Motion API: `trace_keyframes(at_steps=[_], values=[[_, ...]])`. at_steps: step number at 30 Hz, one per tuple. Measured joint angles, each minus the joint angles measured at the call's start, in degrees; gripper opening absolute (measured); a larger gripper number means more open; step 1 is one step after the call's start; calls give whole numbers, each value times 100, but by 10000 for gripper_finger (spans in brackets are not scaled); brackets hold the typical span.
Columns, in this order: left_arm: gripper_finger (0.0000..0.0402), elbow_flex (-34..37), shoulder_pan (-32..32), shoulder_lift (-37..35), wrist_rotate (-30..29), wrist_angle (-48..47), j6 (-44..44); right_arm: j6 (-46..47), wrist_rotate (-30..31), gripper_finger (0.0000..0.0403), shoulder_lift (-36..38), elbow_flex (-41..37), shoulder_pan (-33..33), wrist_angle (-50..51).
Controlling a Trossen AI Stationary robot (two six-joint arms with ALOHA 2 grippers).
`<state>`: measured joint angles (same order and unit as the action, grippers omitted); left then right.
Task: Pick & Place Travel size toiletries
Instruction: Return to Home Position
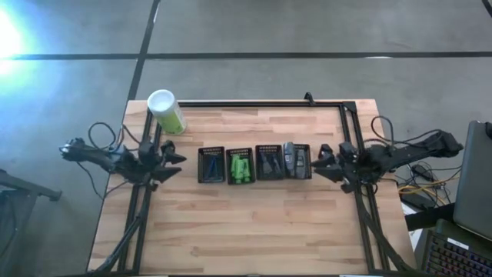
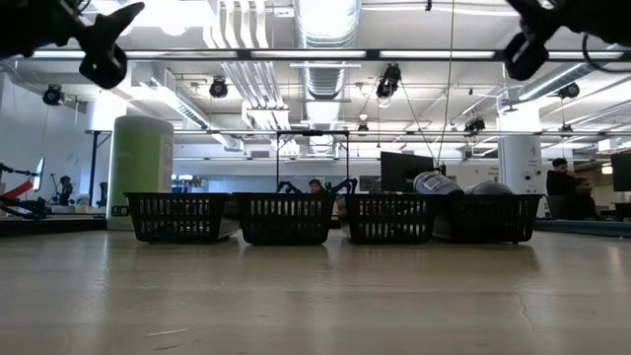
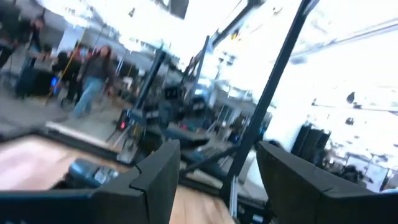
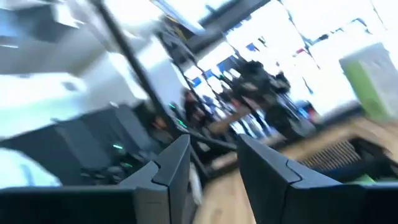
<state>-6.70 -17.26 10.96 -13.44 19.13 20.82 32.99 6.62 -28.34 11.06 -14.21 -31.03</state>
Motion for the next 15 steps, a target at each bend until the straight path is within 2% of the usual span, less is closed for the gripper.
trace_keyframes(at_steps=[5,9,15], values=[[218,608,2,-953,-27,-295,-100,-442,-217,119,274,-1050,-1,-1651],[218,572,12,-1071,-249,-1150,76,-790,-208,108,361,-1009,22,-1398],[218,609,20,-995,-918,-1452,220,-858,33,88,342,-1054,37,-890]])
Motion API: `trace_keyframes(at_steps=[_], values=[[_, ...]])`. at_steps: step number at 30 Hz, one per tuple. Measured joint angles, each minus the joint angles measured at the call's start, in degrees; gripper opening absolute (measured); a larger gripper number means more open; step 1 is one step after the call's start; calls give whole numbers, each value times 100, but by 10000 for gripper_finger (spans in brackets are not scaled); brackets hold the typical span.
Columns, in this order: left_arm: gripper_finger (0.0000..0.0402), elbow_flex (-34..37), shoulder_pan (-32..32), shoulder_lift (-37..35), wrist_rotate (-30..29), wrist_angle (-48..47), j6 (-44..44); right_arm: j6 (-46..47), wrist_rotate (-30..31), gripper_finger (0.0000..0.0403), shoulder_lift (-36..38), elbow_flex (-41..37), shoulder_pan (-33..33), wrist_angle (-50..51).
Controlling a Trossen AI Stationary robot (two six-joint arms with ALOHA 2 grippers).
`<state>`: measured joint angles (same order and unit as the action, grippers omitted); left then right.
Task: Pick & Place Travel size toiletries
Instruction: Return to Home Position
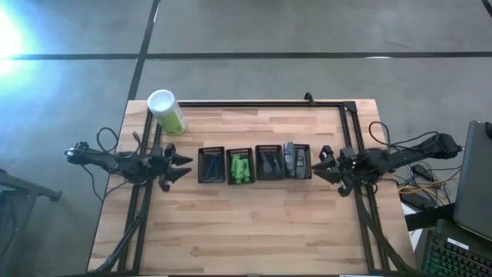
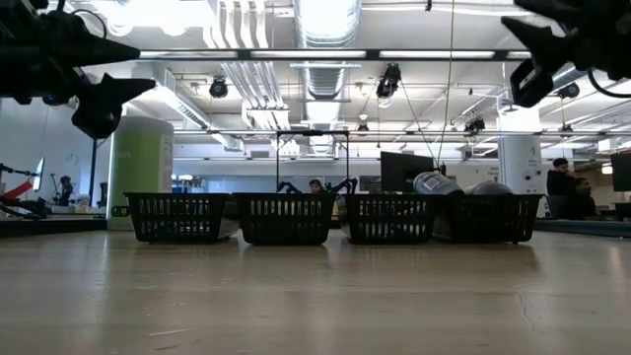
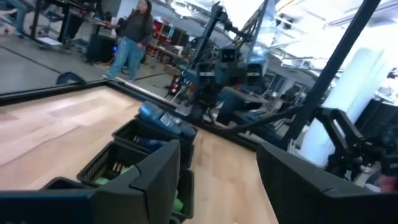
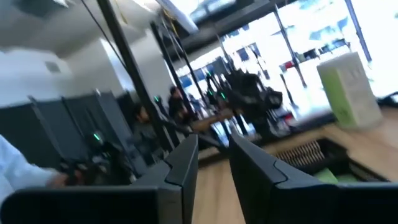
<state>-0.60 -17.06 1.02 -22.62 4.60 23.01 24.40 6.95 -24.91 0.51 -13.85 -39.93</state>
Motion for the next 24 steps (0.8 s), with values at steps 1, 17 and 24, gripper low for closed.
trace_keyframes(at_steps=[1,17,24], values=[[218,-2,2,0,-2,-15,-6,0,14,85,-18,0,0,124],[218,11,2,48,0,-66,-5,195,58,54,-117,0,2,1079],[218,14,344,-96,39,-56,1,195,58,75,-117,0,2,1107]])
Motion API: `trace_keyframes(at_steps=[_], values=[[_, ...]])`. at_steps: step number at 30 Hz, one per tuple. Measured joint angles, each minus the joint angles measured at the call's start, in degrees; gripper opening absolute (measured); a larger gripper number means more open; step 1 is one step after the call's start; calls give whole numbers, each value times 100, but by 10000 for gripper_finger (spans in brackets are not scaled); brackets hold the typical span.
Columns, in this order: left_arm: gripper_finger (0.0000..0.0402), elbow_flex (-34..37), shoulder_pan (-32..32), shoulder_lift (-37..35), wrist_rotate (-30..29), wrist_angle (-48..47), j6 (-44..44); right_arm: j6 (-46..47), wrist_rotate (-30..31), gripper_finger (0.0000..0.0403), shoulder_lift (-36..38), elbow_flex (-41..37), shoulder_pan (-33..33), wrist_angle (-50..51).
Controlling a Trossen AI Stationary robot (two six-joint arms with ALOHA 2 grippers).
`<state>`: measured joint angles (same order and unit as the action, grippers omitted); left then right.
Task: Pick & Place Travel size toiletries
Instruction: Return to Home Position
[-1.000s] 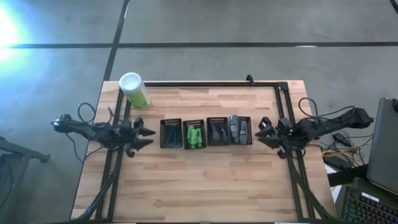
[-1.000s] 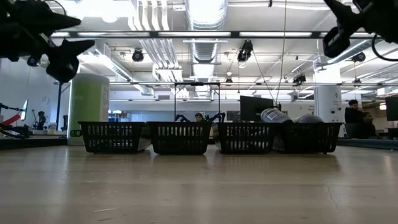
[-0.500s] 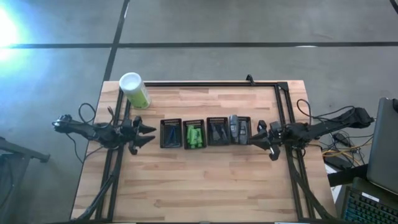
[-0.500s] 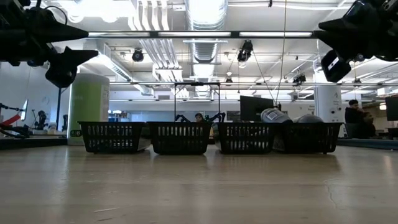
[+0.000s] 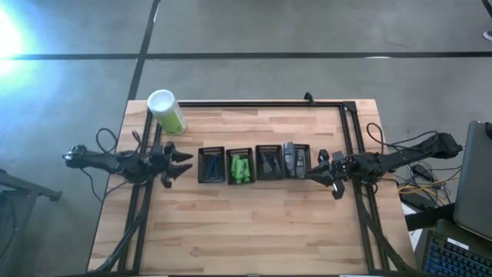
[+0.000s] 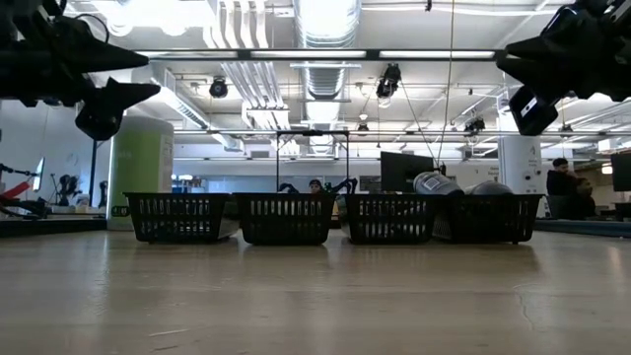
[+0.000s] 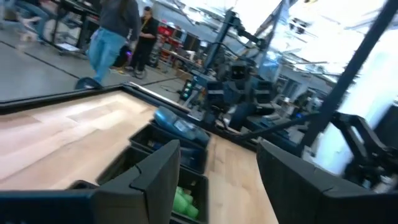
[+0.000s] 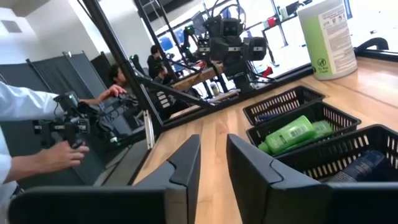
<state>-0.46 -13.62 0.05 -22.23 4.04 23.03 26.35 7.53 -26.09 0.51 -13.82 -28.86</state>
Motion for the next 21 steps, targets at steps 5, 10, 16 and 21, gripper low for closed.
trace_keyframes(at_steps=[5,10,16,21], values=[[218,3,768,0,172,-15,-894,0,2,91,0,0,-2,2],[218,5,1381,-2,1356,-66,-2193,0,2,105,0,0,-2,2],[218,6,1894,-4,2276,-351,-2505,0,2,119,0,0,-2,2],[218,10,1856,-4,2274,-368,-2575,0,2,131,0,0,0,4]])
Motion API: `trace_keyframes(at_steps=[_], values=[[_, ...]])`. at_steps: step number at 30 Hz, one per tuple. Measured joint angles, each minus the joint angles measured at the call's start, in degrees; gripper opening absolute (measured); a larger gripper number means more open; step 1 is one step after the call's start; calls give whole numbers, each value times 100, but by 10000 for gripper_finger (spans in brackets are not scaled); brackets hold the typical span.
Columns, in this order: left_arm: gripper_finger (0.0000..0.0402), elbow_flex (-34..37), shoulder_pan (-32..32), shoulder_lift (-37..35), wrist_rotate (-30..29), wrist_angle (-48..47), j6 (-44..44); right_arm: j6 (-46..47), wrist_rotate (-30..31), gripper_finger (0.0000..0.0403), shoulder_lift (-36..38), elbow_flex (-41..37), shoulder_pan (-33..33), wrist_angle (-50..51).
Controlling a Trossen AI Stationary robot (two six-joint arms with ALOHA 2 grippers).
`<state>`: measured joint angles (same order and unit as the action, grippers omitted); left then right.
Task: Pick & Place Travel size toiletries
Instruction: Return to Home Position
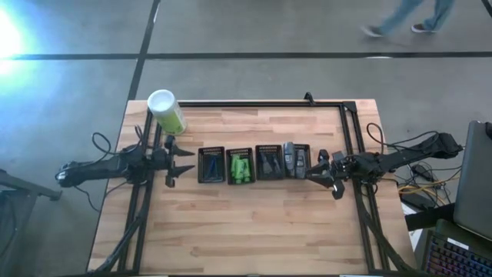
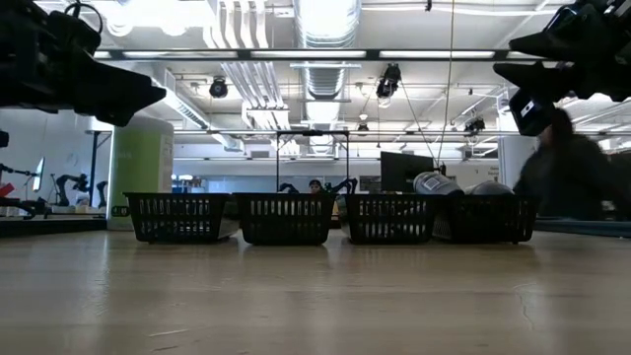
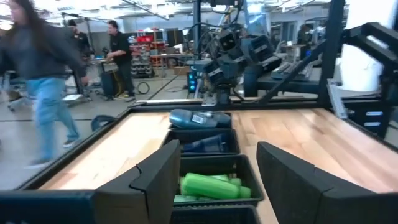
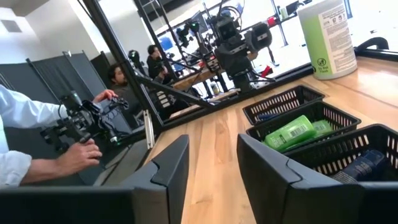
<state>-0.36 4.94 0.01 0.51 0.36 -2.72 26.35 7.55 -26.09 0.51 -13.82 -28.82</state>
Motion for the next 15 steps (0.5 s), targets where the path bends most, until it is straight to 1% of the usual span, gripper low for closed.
trace_keyframes(at_steps=[5,15], values=[[218,0,-62,0,4,-5,239,1,0,144,0,0,-1,1],[218,2,-62,15,4,-22,269,1,0,168,0,0,-1,2]])
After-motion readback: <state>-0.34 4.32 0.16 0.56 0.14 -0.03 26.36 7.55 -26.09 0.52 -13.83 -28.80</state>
